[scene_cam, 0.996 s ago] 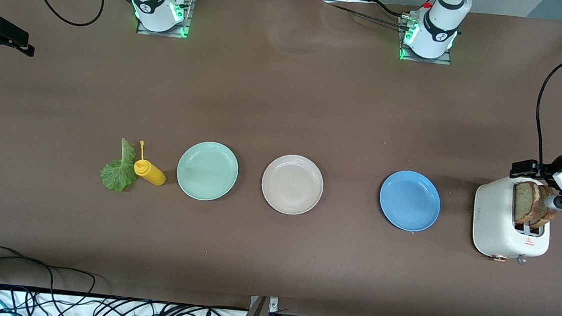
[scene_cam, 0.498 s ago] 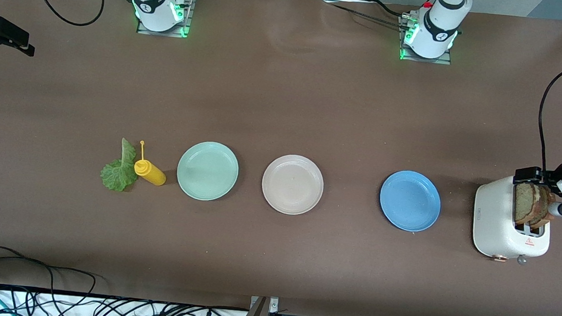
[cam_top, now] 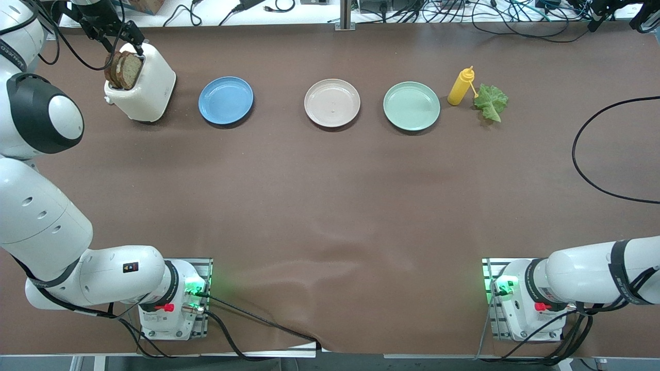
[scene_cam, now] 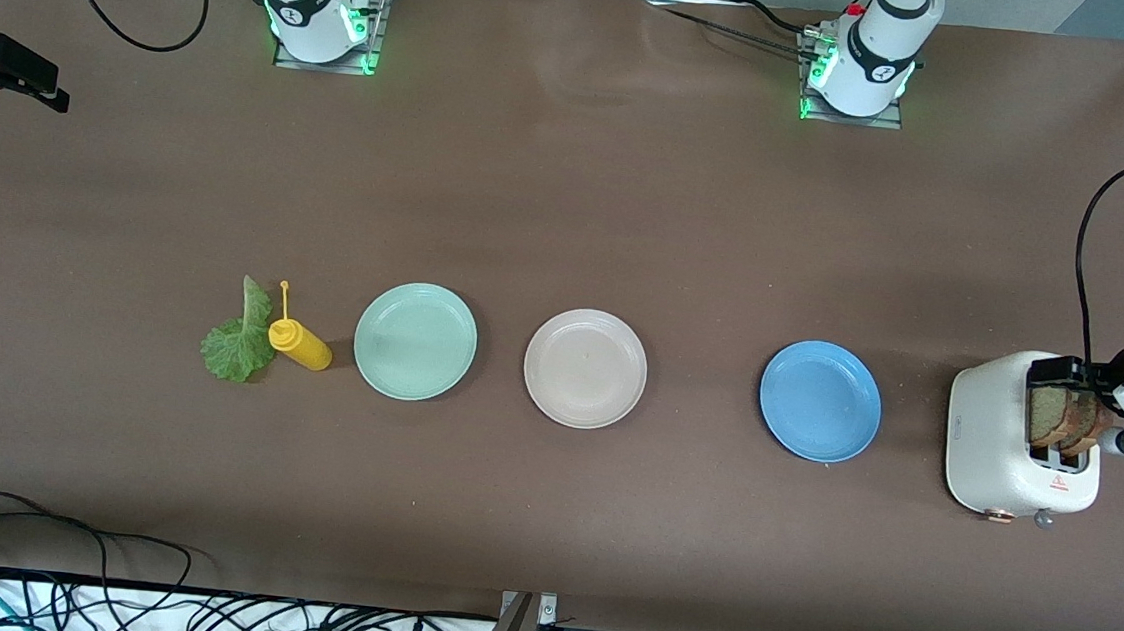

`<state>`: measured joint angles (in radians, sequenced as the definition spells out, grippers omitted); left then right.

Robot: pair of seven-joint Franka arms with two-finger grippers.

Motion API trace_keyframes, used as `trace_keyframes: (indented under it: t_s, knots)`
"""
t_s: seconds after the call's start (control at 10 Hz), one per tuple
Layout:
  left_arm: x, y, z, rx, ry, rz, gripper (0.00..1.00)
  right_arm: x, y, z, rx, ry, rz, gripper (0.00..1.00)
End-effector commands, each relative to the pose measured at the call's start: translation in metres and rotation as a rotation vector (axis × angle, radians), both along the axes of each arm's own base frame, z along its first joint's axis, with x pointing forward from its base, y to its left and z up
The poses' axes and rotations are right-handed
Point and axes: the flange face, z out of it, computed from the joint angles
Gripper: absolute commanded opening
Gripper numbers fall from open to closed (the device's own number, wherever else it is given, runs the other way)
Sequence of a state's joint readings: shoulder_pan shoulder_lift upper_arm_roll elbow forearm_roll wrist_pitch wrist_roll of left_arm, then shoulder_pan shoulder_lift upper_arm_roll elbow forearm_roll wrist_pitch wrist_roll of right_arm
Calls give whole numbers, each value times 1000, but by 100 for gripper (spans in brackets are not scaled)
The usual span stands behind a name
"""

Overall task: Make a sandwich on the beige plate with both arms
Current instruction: 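Move the left gripper over the toaster toward the bread slices, then lower the left gripper and grasp the outer bread slice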

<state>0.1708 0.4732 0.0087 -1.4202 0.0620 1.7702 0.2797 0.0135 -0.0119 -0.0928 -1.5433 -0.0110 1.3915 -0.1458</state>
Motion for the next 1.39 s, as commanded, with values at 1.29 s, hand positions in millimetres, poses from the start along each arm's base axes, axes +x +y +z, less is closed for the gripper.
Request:
trace_keyframes:
  t_s: [1.29]
  knots:
    - [17,3,-30,4,-39,32,100,-4,-7,4,-4,3,-3,100]
